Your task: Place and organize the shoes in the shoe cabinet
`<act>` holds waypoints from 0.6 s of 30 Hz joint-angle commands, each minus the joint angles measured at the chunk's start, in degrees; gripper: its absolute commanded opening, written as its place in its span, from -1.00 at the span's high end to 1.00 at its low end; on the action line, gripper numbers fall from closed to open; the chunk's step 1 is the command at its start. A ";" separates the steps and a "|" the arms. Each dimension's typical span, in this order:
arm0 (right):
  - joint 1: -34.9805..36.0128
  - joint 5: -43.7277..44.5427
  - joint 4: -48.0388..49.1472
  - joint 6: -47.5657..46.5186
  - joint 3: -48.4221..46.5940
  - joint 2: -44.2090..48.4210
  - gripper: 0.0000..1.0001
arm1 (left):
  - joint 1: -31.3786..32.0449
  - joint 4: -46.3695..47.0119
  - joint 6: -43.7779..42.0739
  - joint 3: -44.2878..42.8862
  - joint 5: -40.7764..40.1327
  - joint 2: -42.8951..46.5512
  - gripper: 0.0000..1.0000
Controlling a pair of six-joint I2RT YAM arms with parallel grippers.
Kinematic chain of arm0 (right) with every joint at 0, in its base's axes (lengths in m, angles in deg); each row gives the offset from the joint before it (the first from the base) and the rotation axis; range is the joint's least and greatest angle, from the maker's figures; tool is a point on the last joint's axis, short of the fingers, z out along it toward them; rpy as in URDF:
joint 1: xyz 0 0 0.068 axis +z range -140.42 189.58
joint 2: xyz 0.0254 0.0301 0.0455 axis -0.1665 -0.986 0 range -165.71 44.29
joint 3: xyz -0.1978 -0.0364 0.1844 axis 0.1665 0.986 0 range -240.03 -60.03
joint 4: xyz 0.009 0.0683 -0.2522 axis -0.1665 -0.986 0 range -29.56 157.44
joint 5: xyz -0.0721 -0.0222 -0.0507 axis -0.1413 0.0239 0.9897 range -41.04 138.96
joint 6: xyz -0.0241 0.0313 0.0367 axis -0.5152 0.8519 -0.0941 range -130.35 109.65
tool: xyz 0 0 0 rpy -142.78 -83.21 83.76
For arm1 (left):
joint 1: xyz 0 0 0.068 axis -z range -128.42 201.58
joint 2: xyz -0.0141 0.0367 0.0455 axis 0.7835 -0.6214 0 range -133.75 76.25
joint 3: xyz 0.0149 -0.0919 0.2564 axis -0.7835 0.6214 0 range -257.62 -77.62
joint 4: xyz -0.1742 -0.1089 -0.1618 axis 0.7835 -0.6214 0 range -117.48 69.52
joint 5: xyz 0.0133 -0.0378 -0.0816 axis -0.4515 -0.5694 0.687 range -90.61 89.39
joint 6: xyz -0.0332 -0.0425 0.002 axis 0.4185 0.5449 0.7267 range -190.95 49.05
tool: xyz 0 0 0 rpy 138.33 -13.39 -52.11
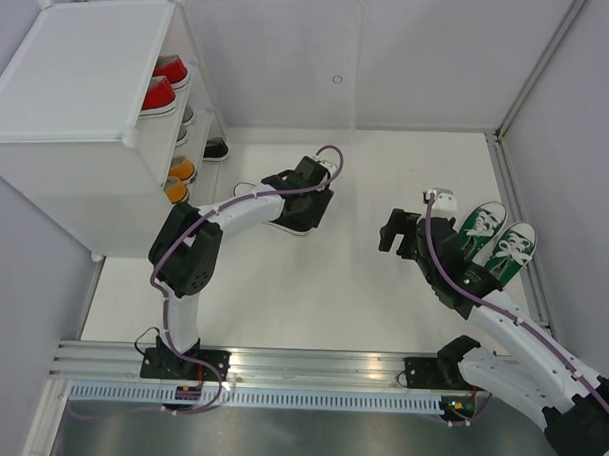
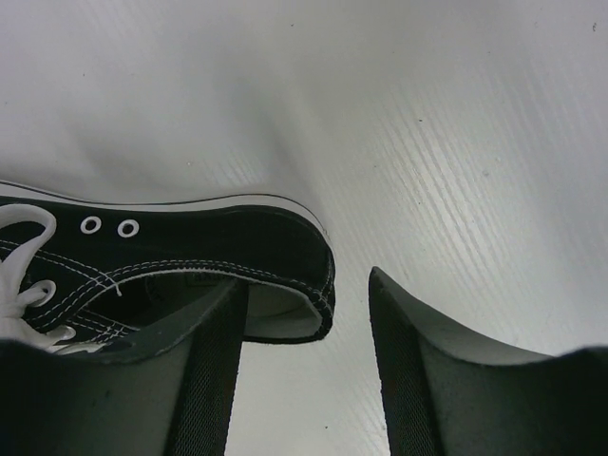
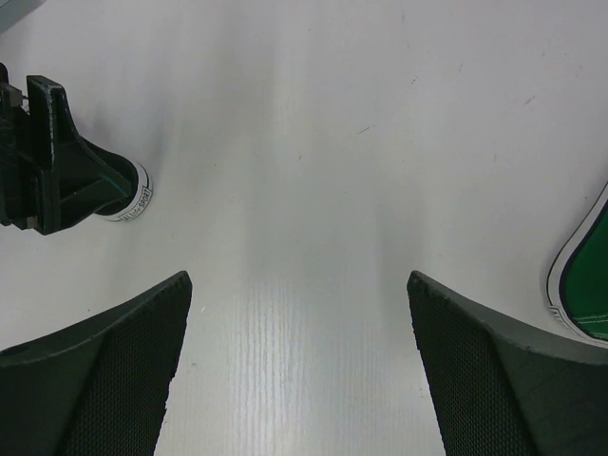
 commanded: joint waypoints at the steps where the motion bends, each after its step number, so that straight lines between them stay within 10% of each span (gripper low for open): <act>1: 0.12 0.61 3.74 0.03 1.30 -0.58 -0.96 | 0.43 0.07 1.41 -0.85 -0.46 -0.58 -0.16; 18: 1.17 1.49 5.24 -0.59 2.97 -1.02 -0.96 | -2.46 0.07 -0.86 -4.36 -8.02 -4.63 0.77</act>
